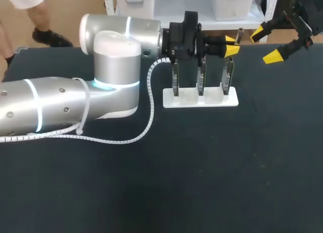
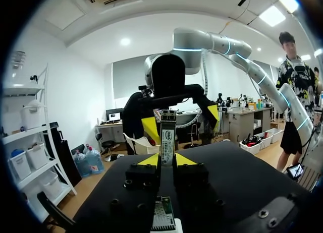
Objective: Pick up the optical module with the left hand, and insert it into the network port with the right hand.
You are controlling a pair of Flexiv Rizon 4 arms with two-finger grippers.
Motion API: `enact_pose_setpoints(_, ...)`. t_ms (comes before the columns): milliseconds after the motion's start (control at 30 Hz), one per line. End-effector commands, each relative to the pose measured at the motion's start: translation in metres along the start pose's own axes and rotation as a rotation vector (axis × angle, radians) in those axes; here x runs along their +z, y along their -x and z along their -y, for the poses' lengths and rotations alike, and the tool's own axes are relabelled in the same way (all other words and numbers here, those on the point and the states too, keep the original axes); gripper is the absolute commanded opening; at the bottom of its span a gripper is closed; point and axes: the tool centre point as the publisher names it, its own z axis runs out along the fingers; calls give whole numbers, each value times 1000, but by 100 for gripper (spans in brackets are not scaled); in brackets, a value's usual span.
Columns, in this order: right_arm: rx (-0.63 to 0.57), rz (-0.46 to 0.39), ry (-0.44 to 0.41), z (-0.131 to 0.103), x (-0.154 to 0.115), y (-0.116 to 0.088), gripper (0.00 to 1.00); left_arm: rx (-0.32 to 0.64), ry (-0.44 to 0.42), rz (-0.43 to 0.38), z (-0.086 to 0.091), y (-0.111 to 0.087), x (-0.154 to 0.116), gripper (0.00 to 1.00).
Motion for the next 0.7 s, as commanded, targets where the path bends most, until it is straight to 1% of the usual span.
enact_pose_setpoints(33,0,0,-2,-1,0,0,100,5,11,-2,4,1,-2,0)
enact_pose_setpoints(700,0,0,-2,-1,0,0,100,3,19,-17,5,1,-8,0)
